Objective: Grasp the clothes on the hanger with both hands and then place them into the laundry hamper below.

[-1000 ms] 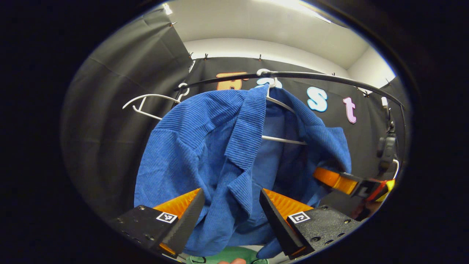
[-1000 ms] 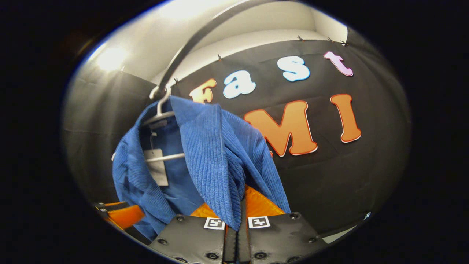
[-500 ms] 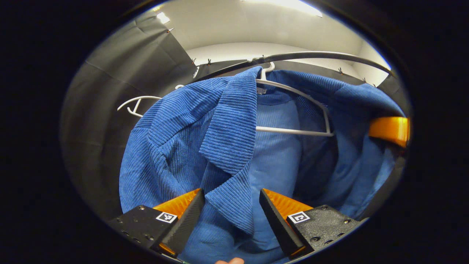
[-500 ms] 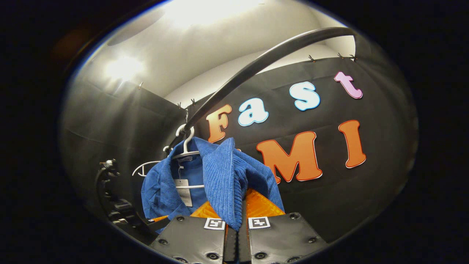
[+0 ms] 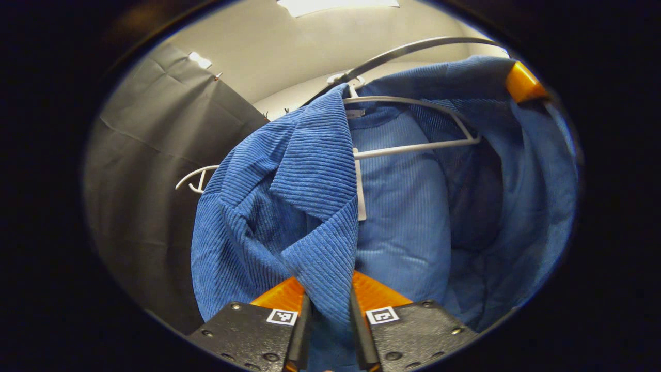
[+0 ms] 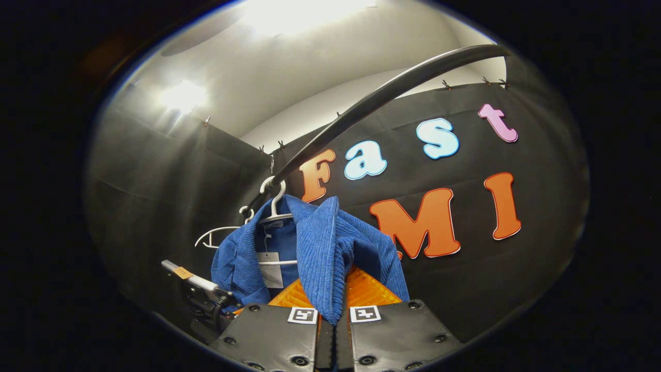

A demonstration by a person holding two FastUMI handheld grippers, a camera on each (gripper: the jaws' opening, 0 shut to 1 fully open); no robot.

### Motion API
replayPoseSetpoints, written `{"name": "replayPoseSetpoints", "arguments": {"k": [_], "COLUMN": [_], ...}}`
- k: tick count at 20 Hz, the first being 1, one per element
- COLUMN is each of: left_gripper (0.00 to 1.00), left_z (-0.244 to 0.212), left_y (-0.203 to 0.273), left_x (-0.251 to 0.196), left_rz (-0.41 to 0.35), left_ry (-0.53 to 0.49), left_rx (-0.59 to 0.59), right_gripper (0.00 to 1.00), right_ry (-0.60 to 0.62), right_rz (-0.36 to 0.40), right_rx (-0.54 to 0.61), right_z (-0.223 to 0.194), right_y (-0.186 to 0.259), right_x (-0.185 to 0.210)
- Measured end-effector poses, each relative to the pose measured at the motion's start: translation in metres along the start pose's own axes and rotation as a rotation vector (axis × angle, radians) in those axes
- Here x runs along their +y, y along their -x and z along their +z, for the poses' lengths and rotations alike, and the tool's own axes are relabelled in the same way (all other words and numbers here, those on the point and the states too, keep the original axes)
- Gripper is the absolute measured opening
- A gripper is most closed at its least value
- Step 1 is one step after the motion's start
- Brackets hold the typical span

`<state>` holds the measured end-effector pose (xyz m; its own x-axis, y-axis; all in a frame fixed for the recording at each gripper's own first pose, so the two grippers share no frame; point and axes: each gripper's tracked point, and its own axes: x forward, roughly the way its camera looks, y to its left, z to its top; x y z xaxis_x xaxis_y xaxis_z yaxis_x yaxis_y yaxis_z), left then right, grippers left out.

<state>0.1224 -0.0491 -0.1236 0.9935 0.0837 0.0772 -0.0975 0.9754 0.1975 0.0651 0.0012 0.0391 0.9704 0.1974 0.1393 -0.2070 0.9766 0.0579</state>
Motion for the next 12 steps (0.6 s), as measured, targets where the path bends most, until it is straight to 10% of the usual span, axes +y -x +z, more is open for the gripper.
{"name": "replayPoseSetpoints", "arguments": {"k": [3,12], "left_gripper": [0.09,0.07], "left_z": [0.003,0.054], "left_y": [0.009,0.043], "left_x": [0.017,0.078], "left_rz": [0.002,0.036], "left_ry": [-0.023,-0.047], "left_rx": [0.034,0.066], "right_gripper": [0.10,0.10], "right_ry": [-0.006,0.009], "right_rz": [-0.007,-0.013], "right_rx": [0.005,0.011], "right_z": [-0.004,-0.011], "right_y": [-0.001,0.001], "right_x": [-0.001,0.003]}}
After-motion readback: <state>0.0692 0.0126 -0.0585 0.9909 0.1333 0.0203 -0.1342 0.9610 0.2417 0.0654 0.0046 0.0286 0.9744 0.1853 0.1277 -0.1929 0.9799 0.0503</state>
